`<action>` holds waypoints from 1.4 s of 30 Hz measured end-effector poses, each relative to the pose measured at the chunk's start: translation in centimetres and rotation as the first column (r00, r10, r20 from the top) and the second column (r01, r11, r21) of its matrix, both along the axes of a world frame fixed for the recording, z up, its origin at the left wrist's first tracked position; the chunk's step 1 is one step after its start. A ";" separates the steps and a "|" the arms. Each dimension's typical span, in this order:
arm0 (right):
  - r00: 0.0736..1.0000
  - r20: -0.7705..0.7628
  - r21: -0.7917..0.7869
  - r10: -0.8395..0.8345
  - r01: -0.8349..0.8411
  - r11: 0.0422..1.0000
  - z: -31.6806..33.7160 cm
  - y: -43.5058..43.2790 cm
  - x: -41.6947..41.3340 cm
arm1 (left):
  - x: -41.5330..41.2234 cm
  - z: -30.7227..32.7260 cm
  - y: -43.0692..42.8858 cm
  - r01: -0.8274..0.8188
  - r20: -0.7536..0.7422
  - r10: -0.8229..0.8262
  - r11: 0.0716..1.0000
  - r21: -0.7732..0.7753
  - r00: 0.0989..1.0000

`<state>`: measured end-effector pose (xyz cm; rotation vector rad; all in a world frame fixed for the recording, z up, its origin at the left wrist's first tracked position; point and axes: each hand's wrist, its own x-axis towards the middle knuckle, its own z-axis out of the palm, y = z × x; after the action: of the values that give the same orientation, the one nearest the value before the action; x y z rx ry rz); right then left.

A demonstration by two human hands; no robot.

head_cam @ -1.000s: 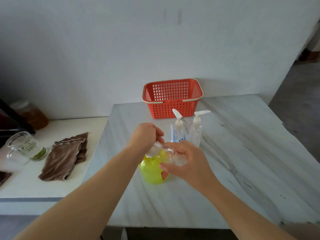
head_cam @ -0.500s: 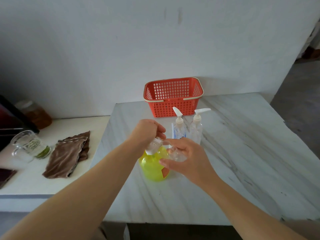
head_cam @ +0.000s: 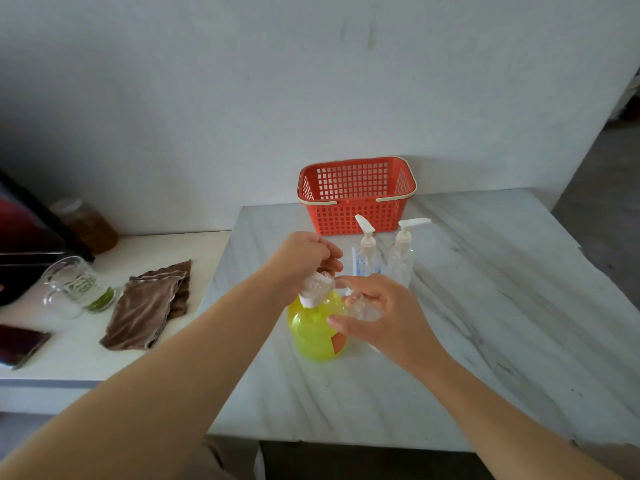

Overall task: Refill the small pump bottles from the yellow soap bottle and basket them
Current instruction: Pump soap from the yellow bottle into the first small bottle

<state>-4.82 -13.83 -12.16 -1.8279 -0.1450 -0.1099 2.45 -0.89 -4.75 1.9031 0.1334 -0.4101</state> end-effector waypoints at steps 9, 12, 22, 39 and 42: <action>1.000 -0.020 -0.022 -0.013 0.013 1.000 0.1 0.1 0.0 | 0.8 -2.3 0.1 -0.045 0.060 0.041 0.996 0.071 0.997; 1.000 -0.017 -0.018 -0.017 0.017 1.000 -0.4 0.2 0.0 | 0.7 -2.6 0.0 -0.061 0.062 0.056 0.995 0.083 0.996; 1.000 -0.019 0.009 0.004 -0.004 1.000 0.1 0.2 0.0 | -0.2 0.1 -0.3 0.017 -0.007 -0.018 1.000 -0.009 1.000; 0.999 -0.045 0.047 -0.002 0.004 0.999 0.2 0.4 -0.3 | 0.3 -0.8 0.1 0.017 -0.024 -0.015 0.993 0.115 1.000; 0.999 -0.032 0.040 -0.003 0.004 0.999 0.3 0.4 -0.3 | 0.4 -0.4 0.1 0.058 0.000 -0.058 0.989 0.138 0.998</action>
<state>-5.15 -13.38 -11.88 -1.7893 -0.1163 -0.0853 2.81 -0.76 -5.10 2.0476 0.1066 -0.4462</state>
